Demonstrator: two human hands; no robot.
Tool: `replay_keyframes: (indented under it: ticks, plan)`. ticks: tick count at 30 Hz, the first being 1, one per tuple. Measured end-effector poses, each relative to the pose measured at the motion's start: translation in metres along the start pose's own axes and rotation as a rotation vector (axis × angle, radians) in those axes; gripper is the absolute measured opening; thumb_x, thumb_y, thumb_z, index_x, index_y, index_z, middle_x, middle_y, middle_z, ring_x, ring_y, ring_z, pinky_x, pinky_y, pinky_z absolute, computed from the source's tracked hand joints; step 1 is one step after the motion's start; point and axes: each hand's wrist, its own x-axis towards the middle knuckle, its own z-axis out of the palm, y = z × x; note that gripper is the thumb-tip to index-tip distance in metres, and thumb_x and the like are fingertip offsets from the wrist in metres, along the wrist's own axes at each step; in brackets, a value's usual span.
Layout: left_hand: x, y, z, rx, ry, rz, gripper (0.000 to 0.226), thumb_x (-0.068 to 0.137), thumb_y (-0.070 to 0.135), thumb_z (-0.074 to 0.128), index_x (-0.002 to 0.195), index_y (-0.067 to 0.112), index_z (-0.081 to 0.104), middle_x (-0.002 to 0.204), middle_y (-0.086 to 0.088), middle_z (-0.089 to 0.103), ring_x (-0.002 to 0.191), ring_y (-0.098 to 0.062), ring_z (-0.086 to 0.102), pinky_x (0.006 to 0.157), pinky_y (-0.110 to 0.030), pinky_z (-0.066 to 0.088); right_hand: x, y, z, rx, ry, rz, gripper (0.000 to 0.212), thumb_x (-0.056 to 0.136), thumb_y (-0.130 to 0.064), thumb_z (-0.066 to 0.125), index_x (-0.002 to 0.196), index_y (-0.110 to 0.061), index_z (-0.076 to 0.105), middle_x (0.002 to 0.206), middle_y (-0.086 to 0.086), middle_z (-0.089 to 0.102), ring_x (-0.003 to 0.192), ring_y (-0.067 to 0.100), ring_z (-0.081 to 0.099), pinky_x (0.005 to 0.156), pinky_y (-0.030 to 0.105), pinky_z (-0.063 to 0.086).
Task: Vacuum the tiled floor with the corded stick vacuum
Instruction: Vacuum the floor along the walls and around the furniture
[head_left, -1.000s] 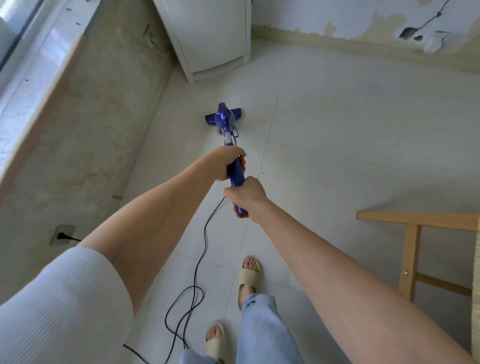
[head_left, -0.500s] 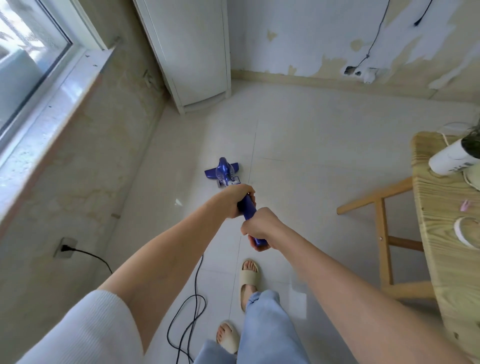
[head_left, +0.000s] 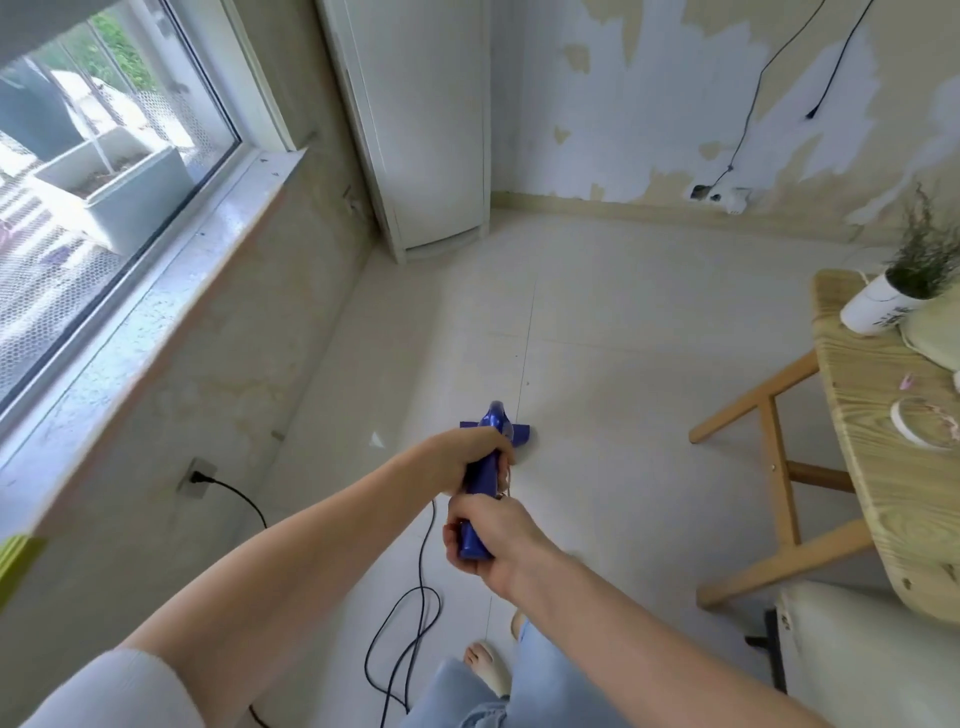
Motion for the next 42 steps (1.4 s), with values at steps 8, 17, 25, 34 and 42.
replay_keyframes:
  ticks: [8,17,25,34,42]
  plan:
    - [-0.011,-0.012,0.040,0.042,-0.102,-0.012,0.015,0.080,0.000,0.049,0.068,0.009,0.048,0.055,-0.006,0.049,0.044,-0.017,0.048,0.053,-0.026,0.044,-0.027,0.005,-0.030,-0.033,0.126,-0.058,0.015,0.081,0.009,0.050,0.093,0.000,0.050,0.060,0.007,0.047,0.043,0.013,0.045,0.037,0.017,0.039]
    - [0.002,0.026,0.096,0.085,-0.090,0.064,0.020,0.081,0.002,0.052,0.063,0.005,0.044,0.051,-0.007,0.049,0.053,-0.022,0.049,0.055,-0.026,0.045,-0.037,-0.058,-0.081,-0.150,0.063,-0.014,0.012,0.087,0.007,0.049,0.087,-0.005,0.046,0.061,0.008,0.048,0.039,0.010,0.048,0.035,0.016,0.041]
    - [0.020,0.024,0.110,0.015,-0.126,-0.058,0.020,0.085,0.003,0.055,0.068,0.005,0.047,0.063,-0.007,0.049,0.057,-0.017,0.048,0.058,-0.026,0.046,-0.024,-0.053,-0.109,-0.254,0.080,0.009,0.010,0.086,0.006,0.056,0.086,-0.003,0.051,0.063,0.008,0.053,0.052,0.012,0.051,0.040,0.019,0.046]
    - [0.056,0.051,0.093,-0.182,-0.095,-0.053,0.014,0.090,0.005,0.057,0.082,0.007,0.045,0.062,-0.005,0.049,0.055,-0.014,0.048,0.054,-0.025,0.046,0.029,-0.077,-0.108,-0.413,0.044,-0.058,0.008,0.086,0.001,0.058,0.083,-0.004,0.053,0.065,0.009,0.055,0.053,0.014,0.054,0.049,0.023,0.049]
    - [0.115,0.125,0.102,-0.207,0.004,-0.019,0.013,0.090,0.008,0.059,0.089,0.006,0.046,0.065,-0.007,0.053,0.057,-0.015,0.051,0.058,-0.026,0.049,0.092,-0.159,-0.128,-0.465,-0.033,-0.044,0.010,0.087,0.001,0.059,0.094,-0.001,0.052,0.070,0.011,0.056,0.056,0.016,0.056,0.049,0.024,0.051]
